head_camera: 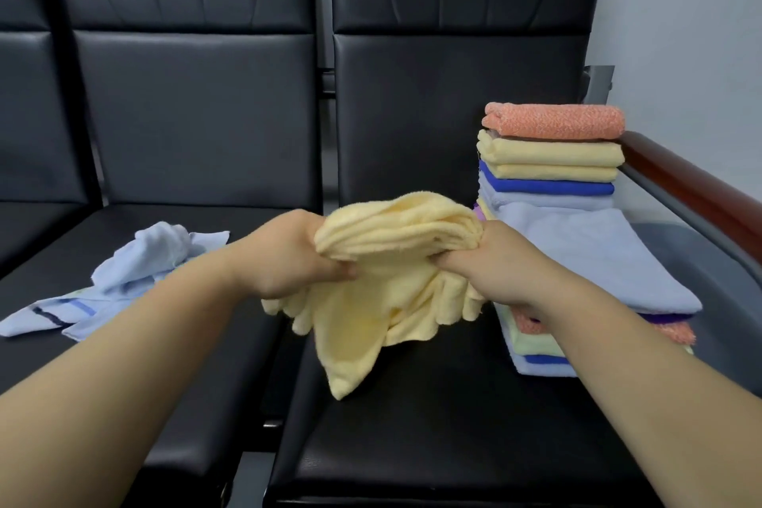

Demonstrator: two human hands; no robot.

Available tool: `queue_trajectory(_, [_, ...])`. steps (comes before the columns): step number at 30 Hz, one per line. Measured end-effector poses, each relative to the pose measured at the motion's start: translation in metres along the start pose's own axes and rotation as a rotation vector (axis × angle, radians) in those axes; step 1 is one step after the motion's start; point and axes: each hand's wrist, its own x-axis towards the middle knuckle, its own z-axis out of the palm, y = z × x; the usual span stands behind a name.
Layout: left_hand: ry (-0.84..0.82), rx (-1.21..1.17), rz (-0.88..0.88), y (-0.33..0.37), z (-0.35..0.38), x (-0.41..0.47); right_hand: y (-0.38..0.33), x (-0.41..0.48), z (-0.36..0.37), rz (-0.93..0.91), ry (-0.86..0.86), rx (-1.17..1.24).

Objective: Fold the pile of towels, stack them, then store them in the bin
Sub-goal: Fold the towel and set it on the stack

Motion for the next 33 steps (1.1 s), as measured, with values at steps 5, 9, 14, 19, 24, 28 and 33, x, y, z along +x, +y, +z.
queue_trajectory(5, [0.116, -0.575, -0.013, 0.000, -0.005, -0.007, -0.003, 0.000, 0.003, -0.071, -0.152, 0.059])
queue_trajectory(9, [0.100, -0.783, 0.049, 0.011, -0.009, -0.008, -0.010, 0.004, 0.004, -0.083, -0.038, -0.271])
queue_trajectory(14, [0.078, 0.054, -0.015, 0.027, -0.035, -0.013, -0.032, 0.019, -0.019, -0.112, 0.102, -0.577])
queue_trajectory(19, [0.113, 0.543, -0.092, 0.039, -0.072, -0.013, -0.063, 0.016, -0.040, -0.216, 0.028, -0.428])
queue_trajectory(24, [0.180, 0.668, -0.063, 0.045, -0.105, -0.013, -0.094, 0.018, -0.050, -0.287, 0.047, -0.613])
queue_trajectory(28, [0.214, 0.748, -0.089, 0.047, -0.114, -0.008, -0.109, 0.024, -0.053, -0.311, 0.107, -0.779])
queue_trajectory(33, [0.337, 0.846, -0.103, 0.040, -0.119, 0.004, -0.117, 0.043, -0.049, -0.312, 0.242, -0.869])
